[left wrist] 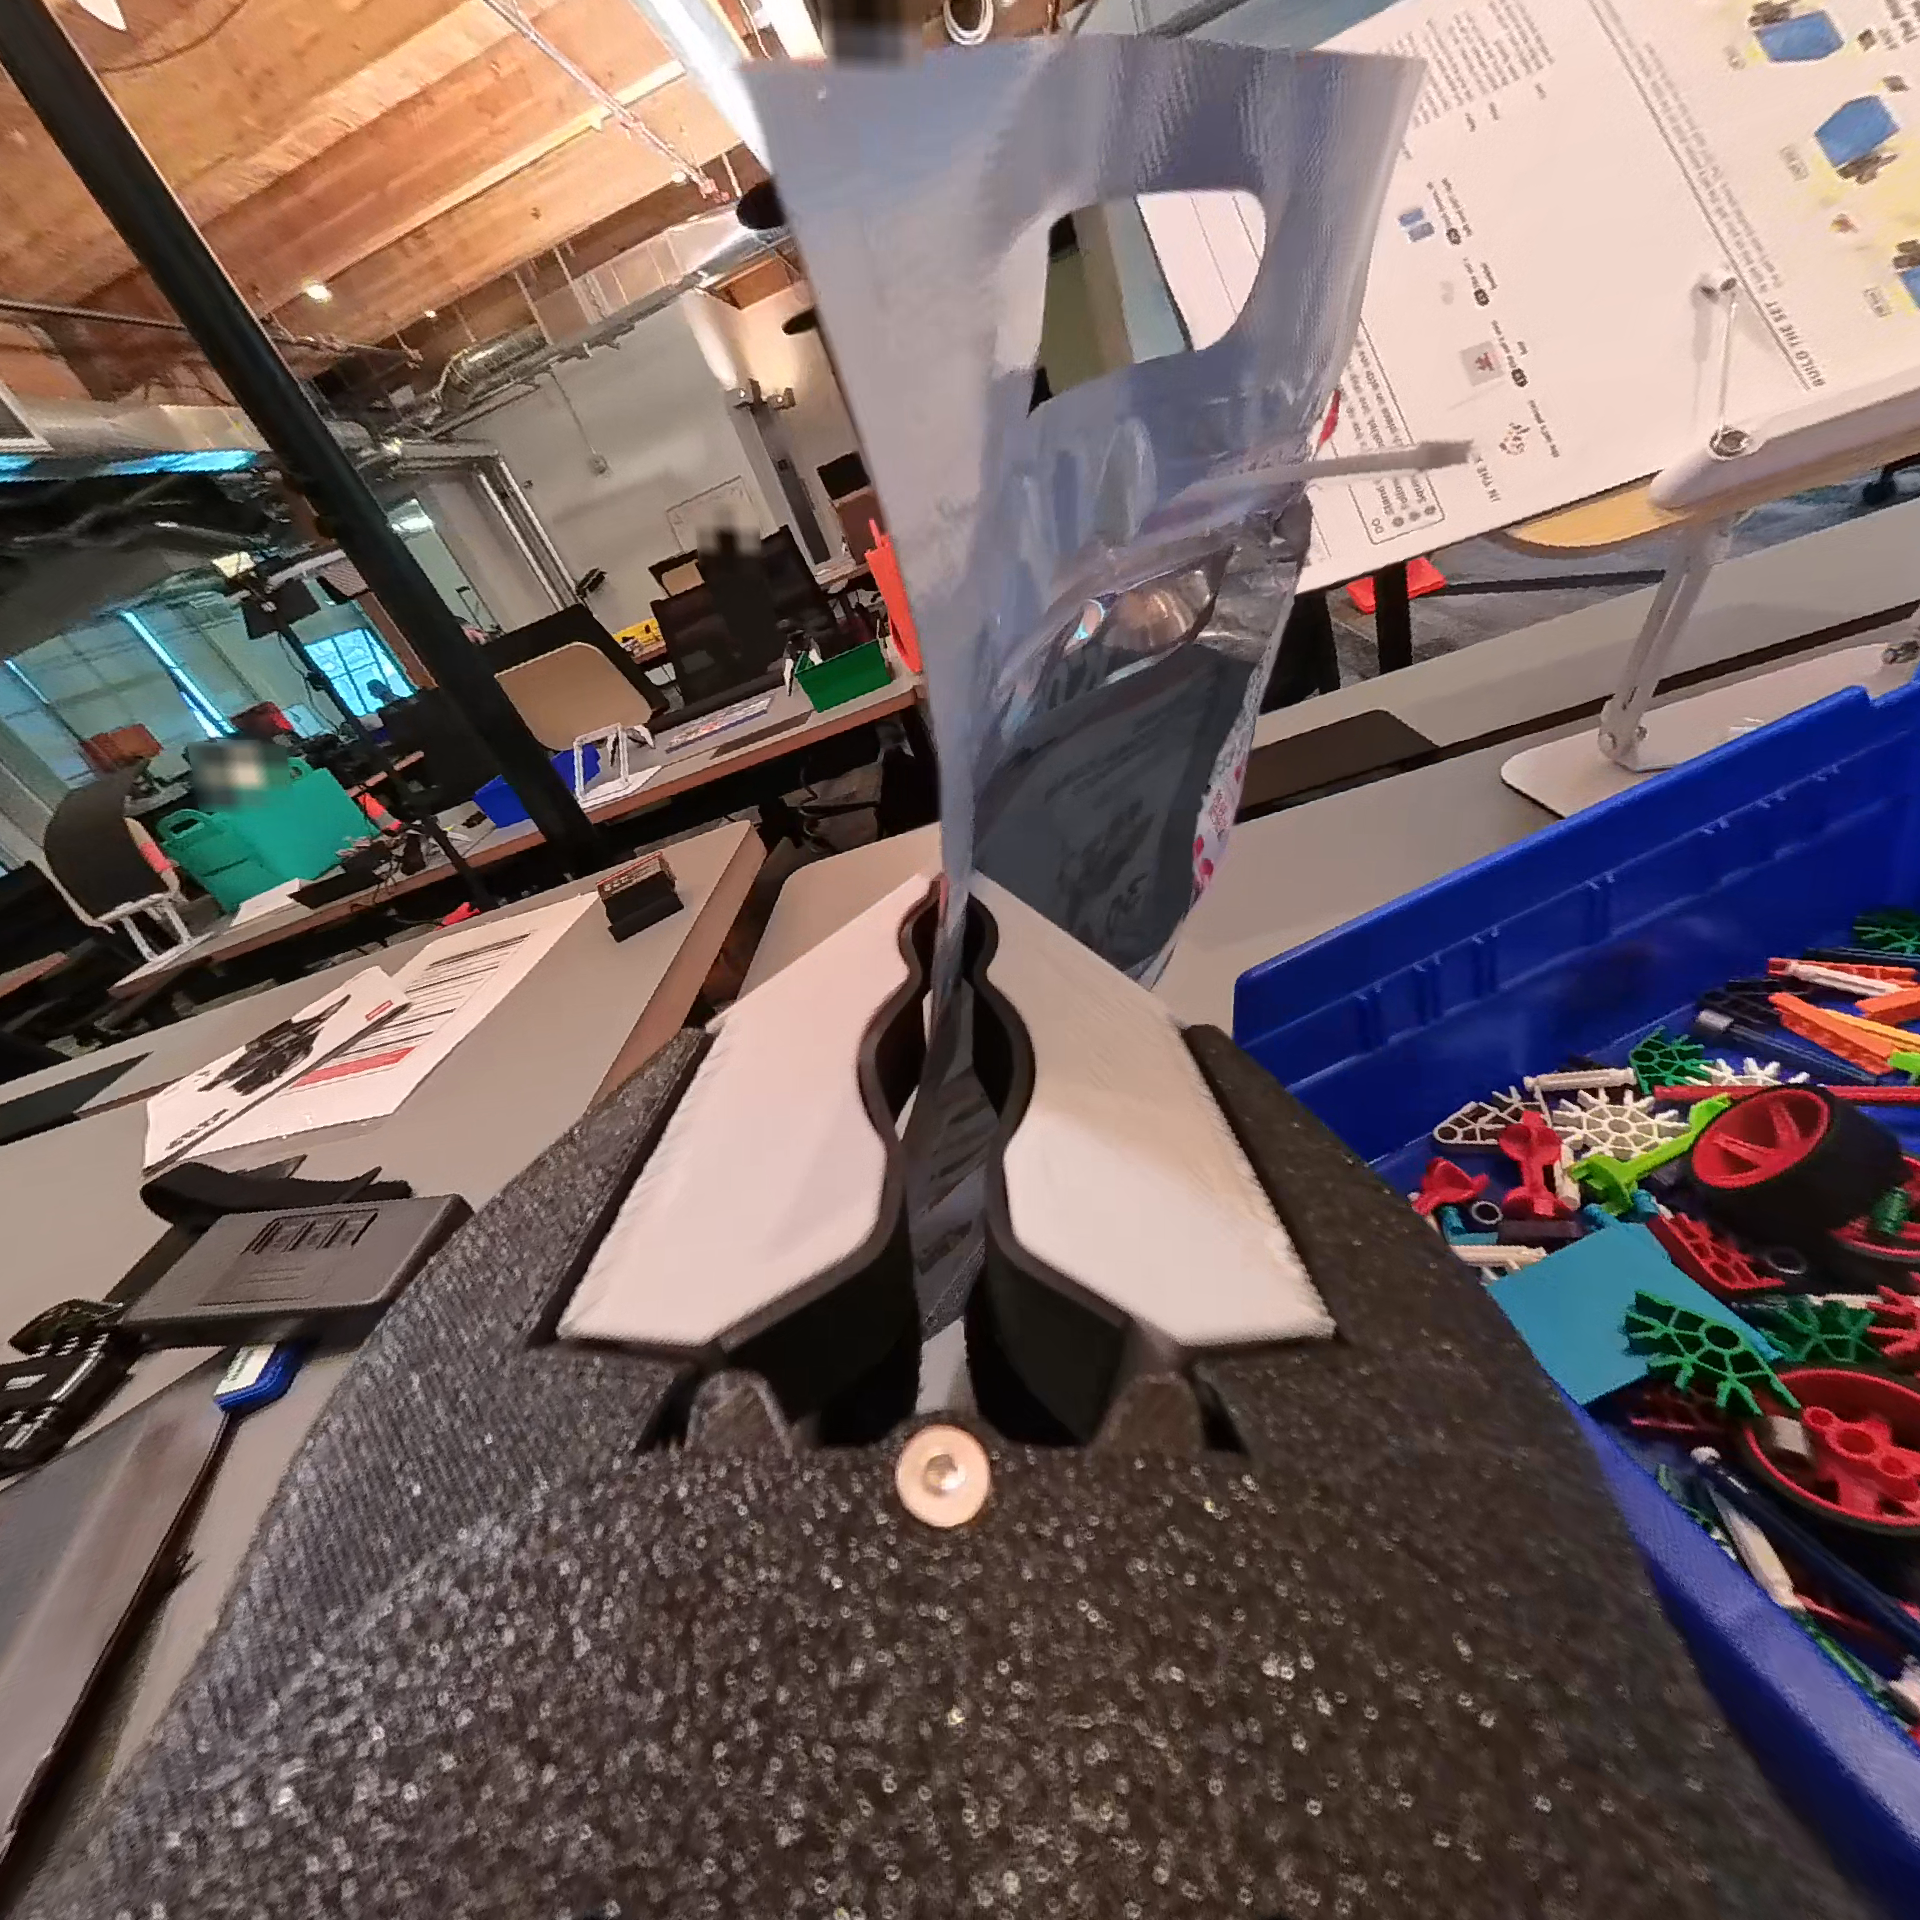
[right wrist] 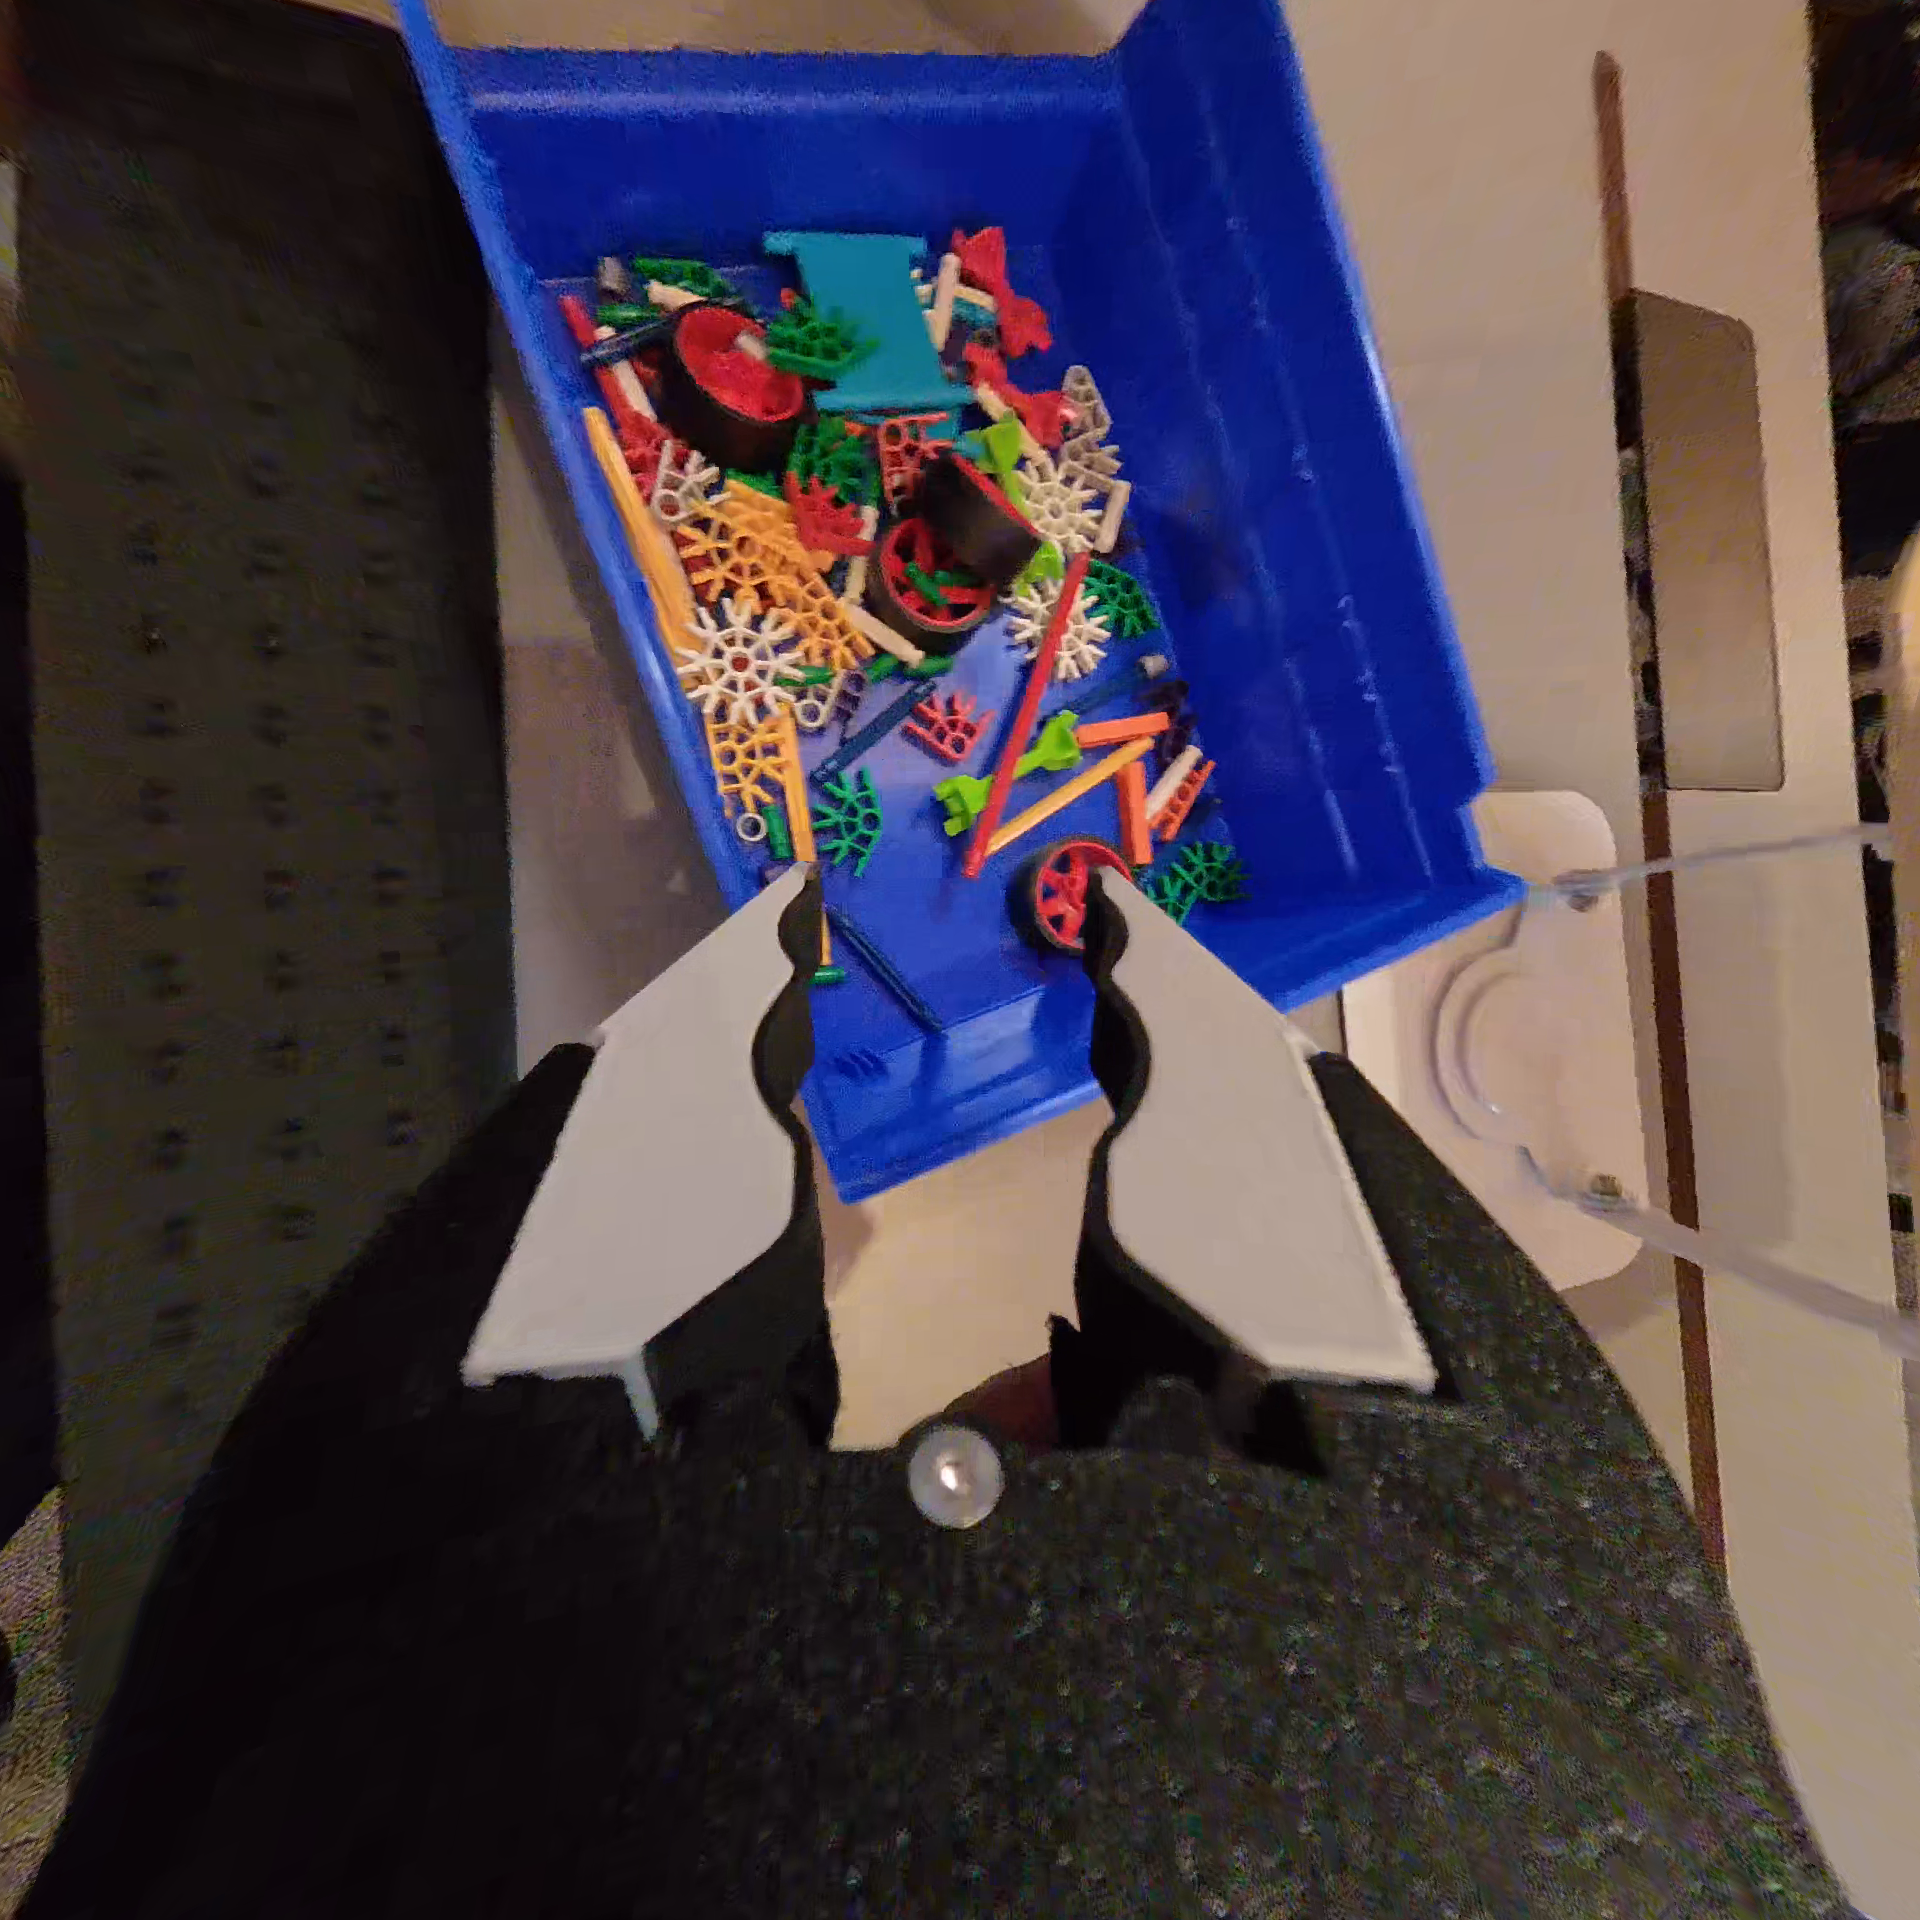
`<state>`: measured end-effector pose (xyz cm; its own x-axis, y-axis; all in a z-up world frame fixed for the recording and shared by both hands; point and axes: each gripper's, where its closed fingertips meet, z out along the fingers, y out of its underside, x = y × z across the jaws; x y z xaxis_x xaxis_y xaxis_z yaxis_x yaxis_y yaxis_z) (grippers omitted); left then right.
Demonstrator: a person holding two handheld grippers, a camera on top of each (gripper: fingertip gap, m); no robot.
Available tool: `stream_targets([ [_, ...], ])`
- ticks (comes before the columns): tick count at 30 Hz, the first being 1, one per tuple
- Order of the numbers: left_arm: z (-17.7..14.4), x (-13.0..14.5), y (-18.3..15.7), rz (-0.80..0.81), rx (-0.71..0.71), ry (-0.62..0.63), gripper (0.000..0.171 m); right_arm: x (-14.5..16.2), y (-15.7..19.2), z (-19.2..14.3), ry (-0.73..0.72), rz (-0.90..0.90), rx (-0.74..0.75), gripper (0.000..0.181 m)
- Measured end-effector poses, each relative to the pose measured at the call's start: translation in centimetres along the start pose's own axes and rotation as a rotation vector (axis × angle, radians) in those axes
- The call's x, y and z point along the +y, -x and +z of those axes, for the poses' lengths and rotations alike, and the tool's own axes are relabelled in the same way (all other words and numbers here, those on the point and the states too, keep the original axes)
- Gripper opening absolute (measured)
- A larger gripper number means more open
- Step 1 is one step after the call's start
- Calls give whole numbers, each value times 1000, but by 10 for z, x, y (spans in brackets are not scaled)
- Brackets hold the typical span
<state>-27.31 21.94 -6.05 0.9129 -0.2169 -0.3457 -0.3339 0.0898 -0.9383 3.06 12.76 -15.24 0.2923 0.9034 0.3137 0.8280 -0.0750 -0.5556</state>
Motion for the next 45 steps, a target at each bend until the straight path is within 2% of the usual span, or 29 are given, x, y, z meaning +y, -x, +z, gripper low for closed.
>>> stream_targets([
  [3,-2,-1,0,-3,-2,-7,0,11,-30,-7,-53,35,16,62],
  [4,-2,0,-1,-2,-1,-6,0,13,-29,-8,-69,55,-29,64],
  [6,-3,1,-2,5,4,-3,0,5,-18,-11,-133,37,-105,65],
  [8,-3,3,-4,15,8,-1,0,-3,9,-13,-153,-78,-181,74],
  [9,-4,3,-5,18,8,-1,0,-3,16,-10,-130,-138,-177,79],
  [12,-4,4,-8,19,19,-5,0,6,26,-3,-40,-291,-194,80],
  [17,-4,3,-8,27,27,-8,0,27,-5,-3,54,-410,-205,80],
  [20,-6,2,-6,32,24,-14,0,40,-22,-2,74,-514,-208,75],
  [25,-7,2,-5,71,14,-3,0,38,-37,3,68,-688,-190,72],
  [29,-4,4,-5,81,5,8,0,37,-53,-9,123,-769,-196,72],
  [31,-3,6,-7,89,3,16,0,40,-73,-15,158,-793,-169,73],
  [33,-2,9,-9,93,3,27,0,47,-80,-11,185,-822,-172,76],
  [35,-1,12,-10,88,1,30,0,49,-75,5,204,-918,-141,76],
  [39,5,23,-15,100,10,60,0,55,-47,32,185,-1047,-198,73],
  [44,8,28,-18,109,28,71,0,77,-18,50,181,-1101,-307,44],
  [45,8,28,-19,109,34,67,0,77,-15,52,169,-1109,-304,45],
])
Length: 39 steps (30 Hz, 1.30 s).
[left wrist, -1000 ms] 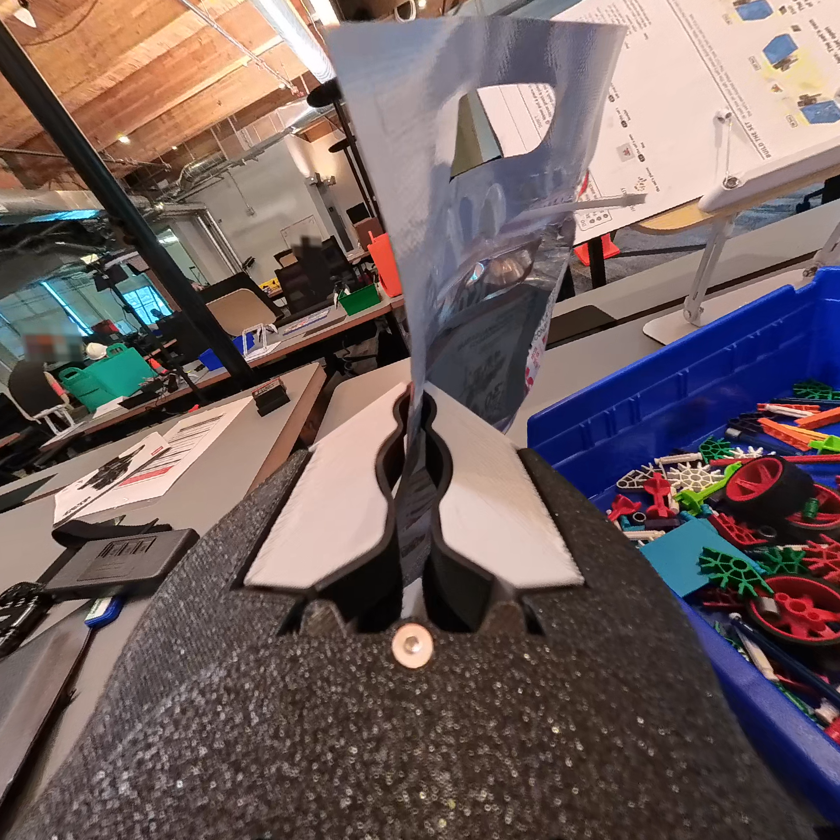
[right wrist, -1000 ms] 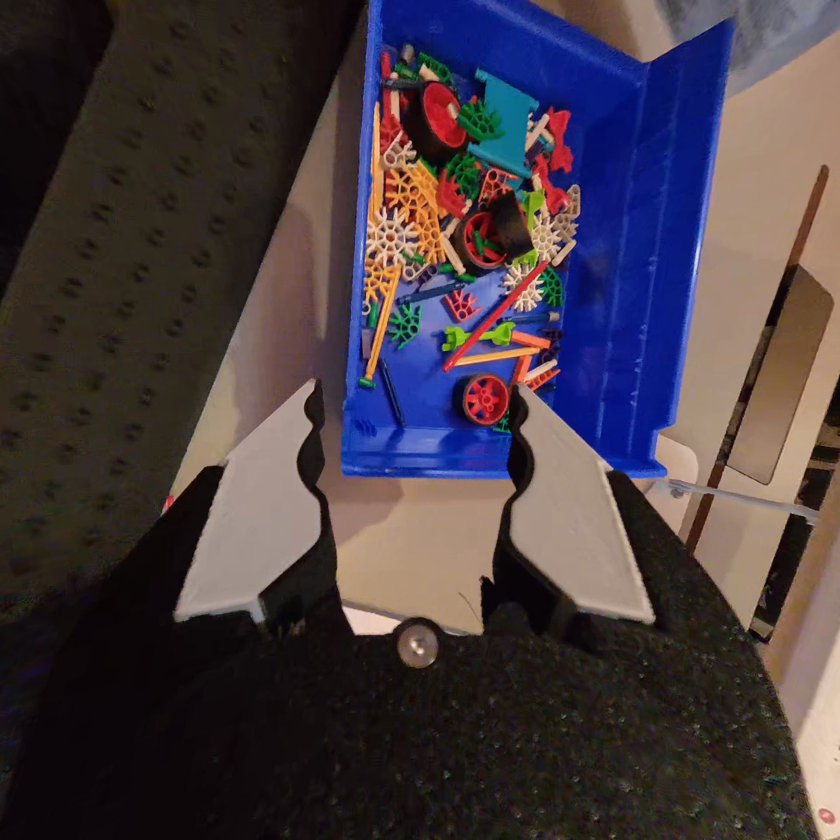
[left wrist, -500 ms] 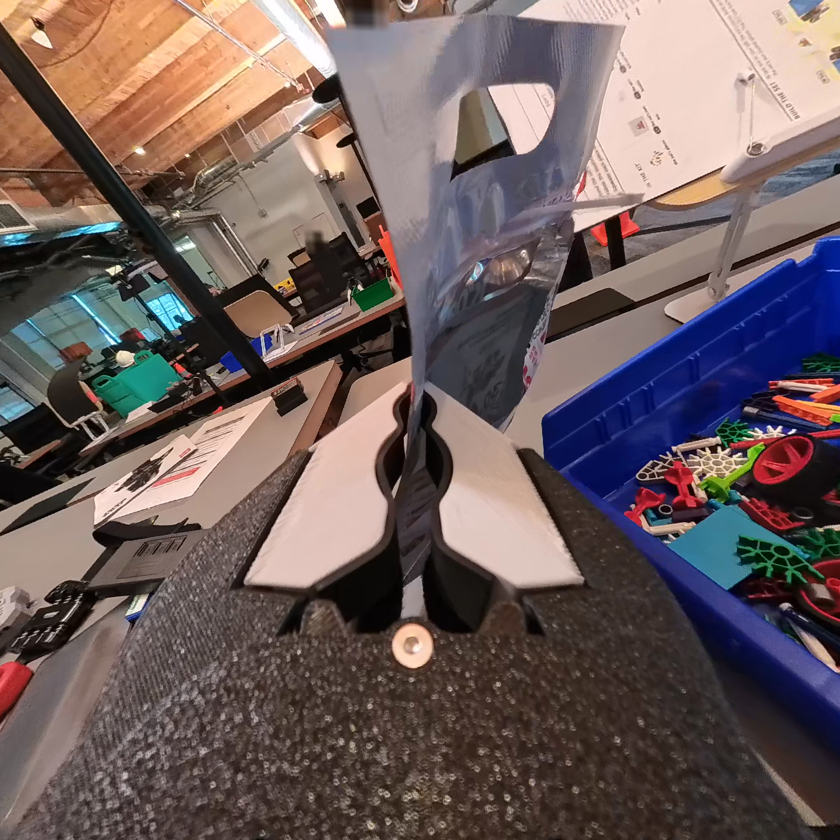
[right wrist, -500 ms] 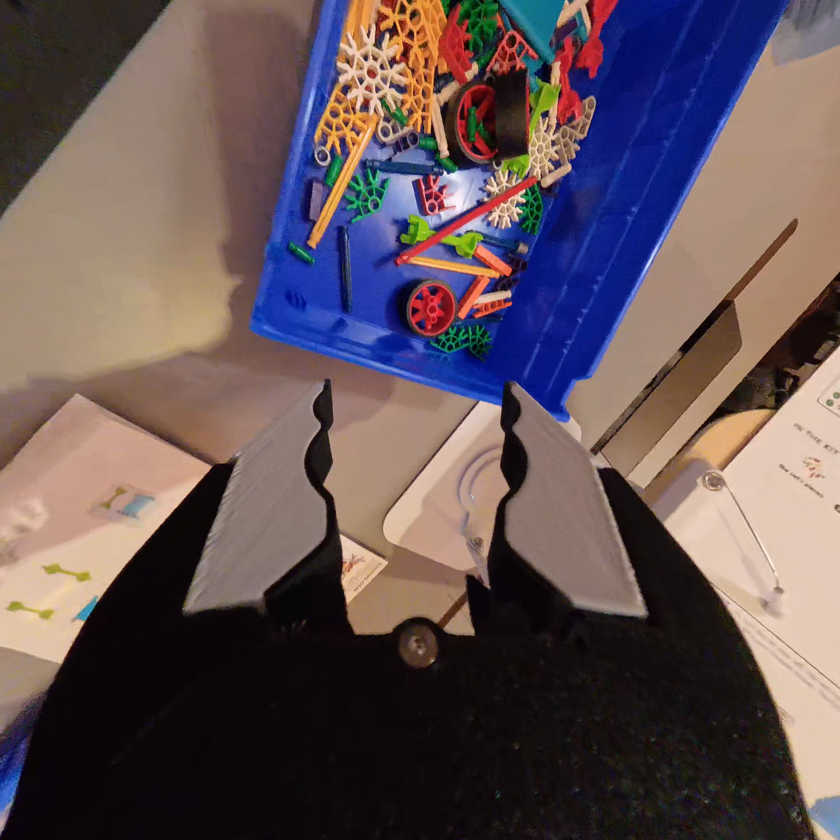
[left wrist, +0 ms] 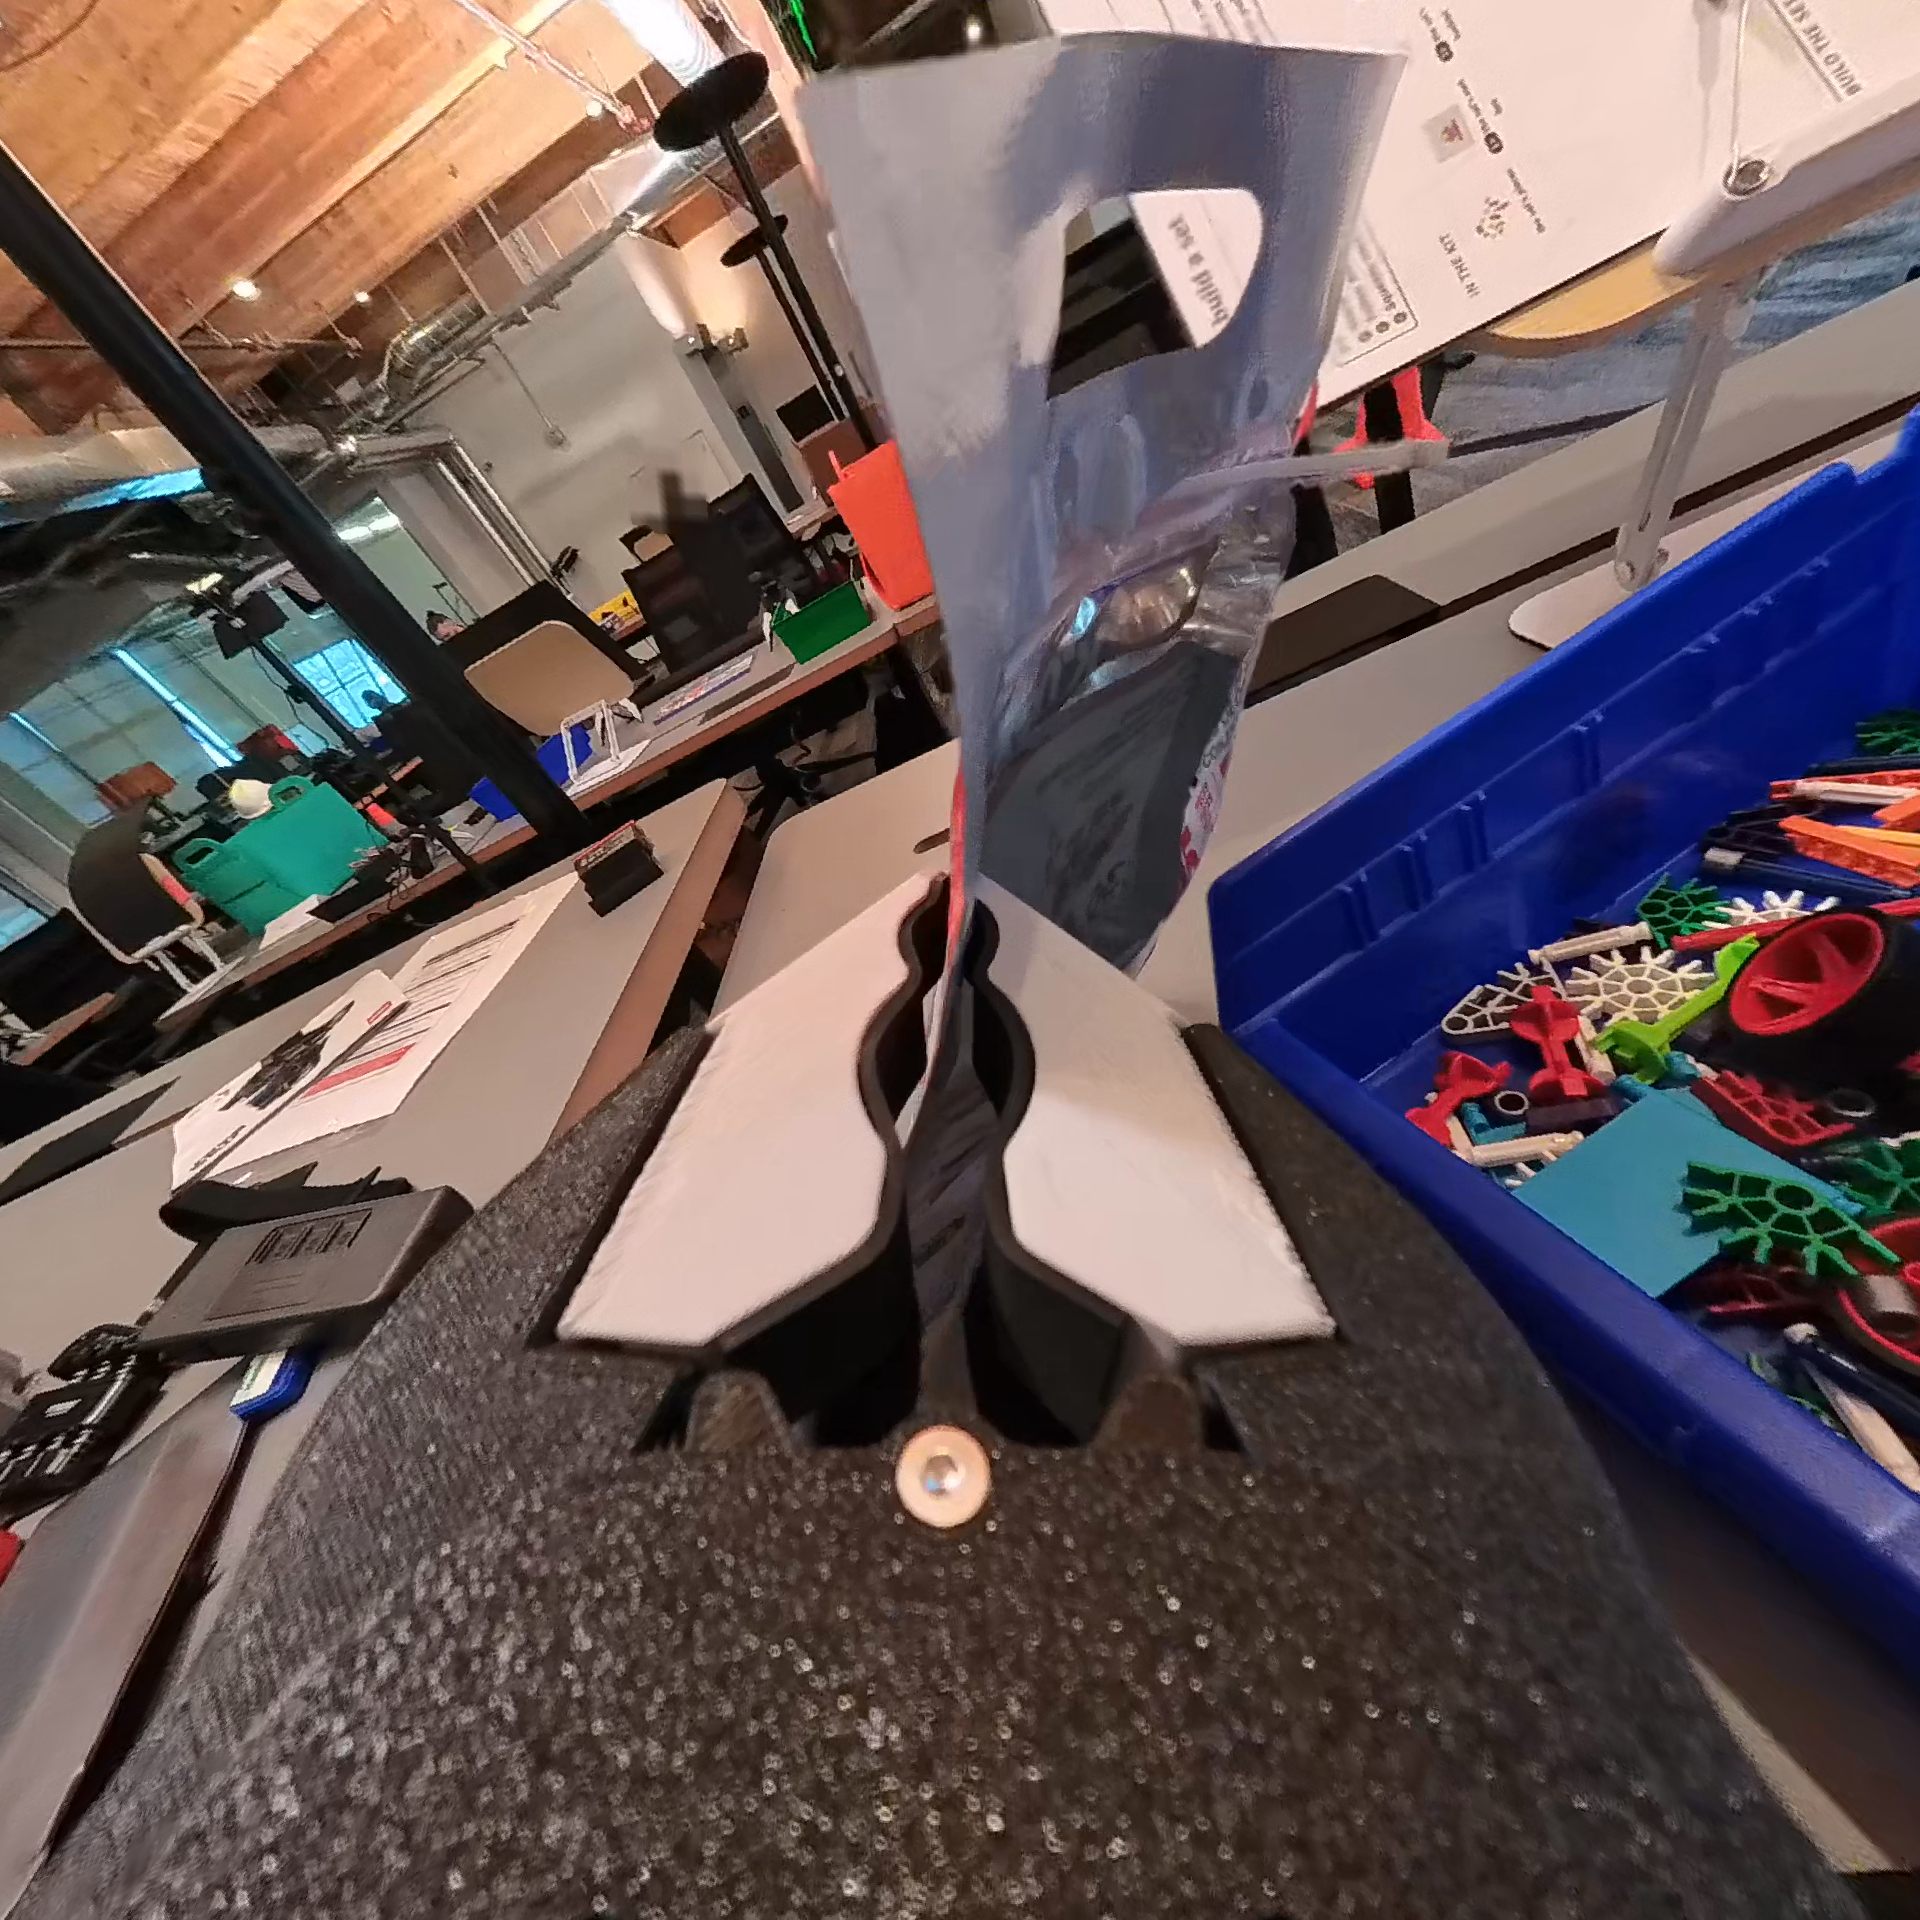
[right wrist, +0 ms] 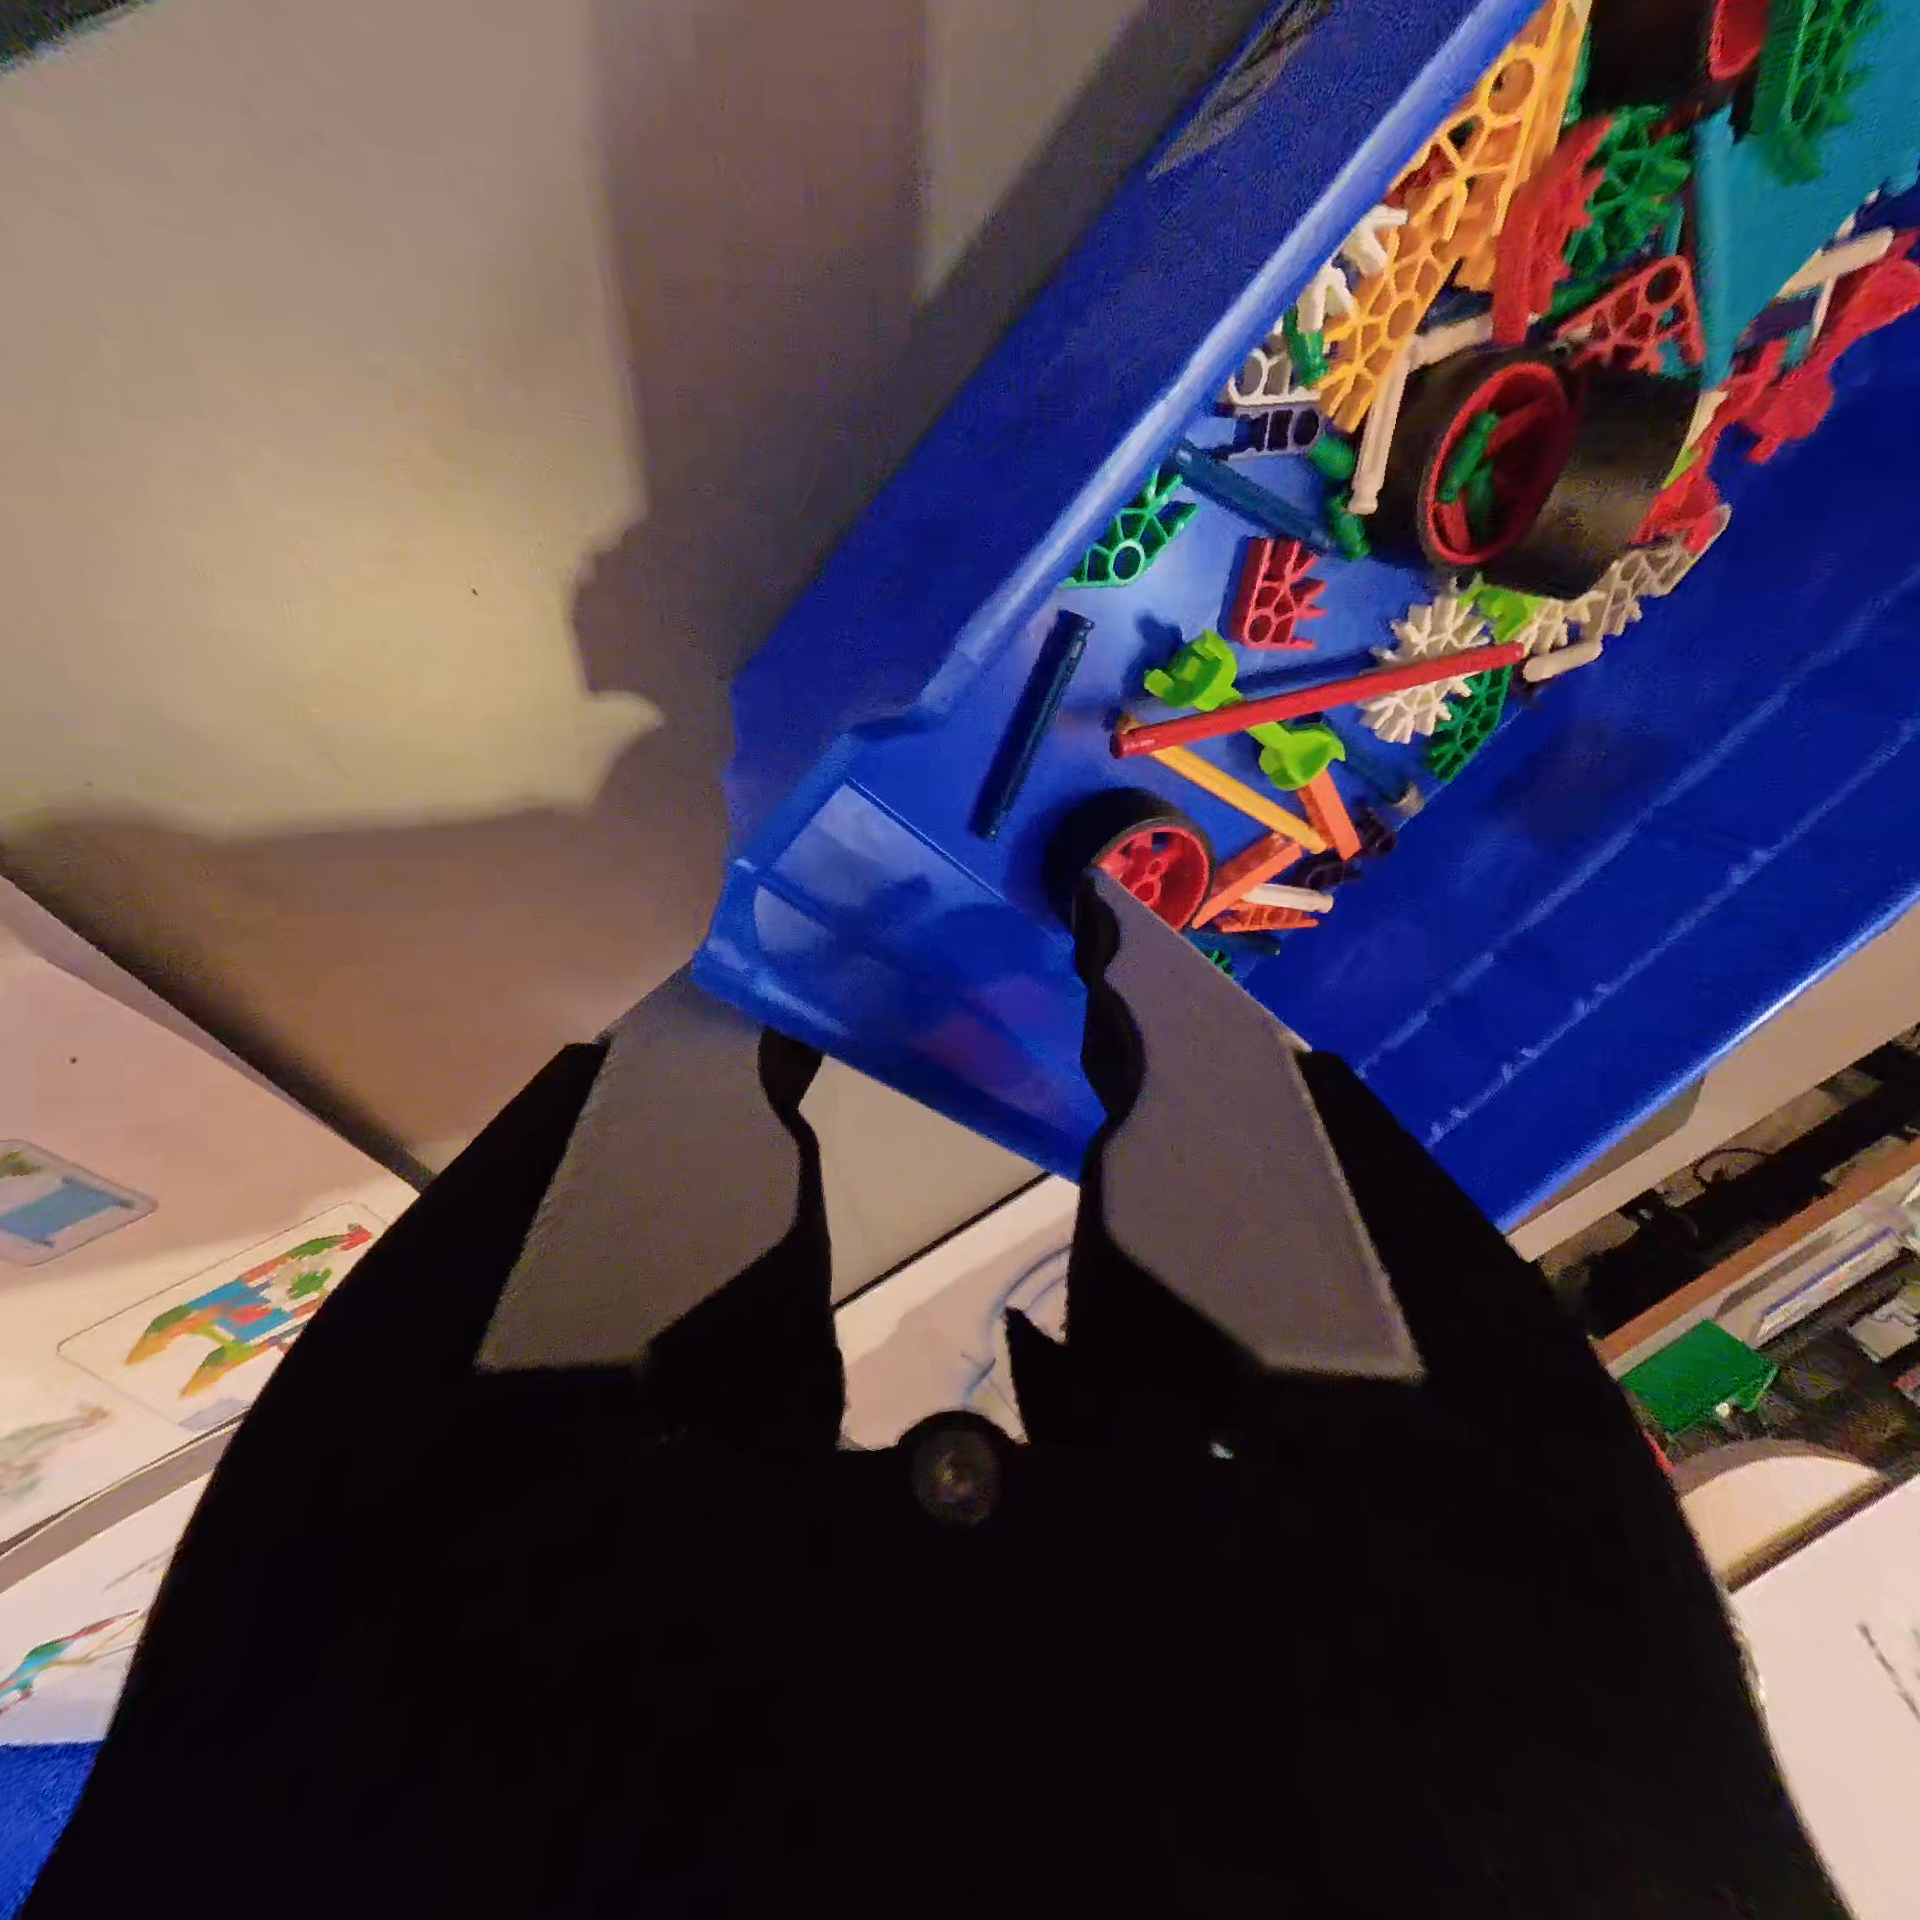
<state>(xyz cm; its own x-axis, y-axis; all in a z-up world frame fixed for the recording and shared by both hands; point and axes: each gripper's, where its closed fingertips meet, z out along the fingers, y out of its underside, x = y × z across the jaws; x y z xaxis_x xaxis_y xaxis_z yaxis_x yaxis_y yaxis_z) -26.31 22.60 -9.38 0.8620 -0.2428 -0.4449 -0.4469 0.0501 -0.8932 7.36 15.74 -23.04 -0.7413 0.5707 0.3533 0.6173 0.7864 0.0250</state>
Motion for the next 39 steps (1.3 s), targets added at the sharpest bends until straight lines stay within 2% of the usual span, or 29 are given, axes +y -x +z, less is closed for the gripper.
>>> stream_targets([
  [2,1,0,-3,-3,19,-7,0,-9,-6,0,-32,10,41,41],
  [5,4,2,-7,2,36,-6,0,-19,-13,4,-23,-66,118,37],
  [8,6,2,-9,2,45,-17,0,-34,-23,7,-60,-43,182,37],
  [14,11,5,-6,18,43,-22,0,-92,-34,-4,-190,12,206,24],
  [17,14,6,-4,11,47,-22,0,-79,-41,-11,-184,50,208,24],
  [21,19,8,-4,12,51,-17,0,-54,-40,-1,-166,99,194,18],
  [28,30,11,-5,28,49,-9,0,-59,-43,2,-204,91,185,18],
  [34,39,12,-7,63,71,-22,0,-79,-44,2,-310,159,34,7],
  [36,42,15,-8,76,77,-17,0,-86,-48,5,-342,176,32,9],
  [39,47,15,-9,85,90,-21,0,-85,-43,30,-262,188,18,12],
])
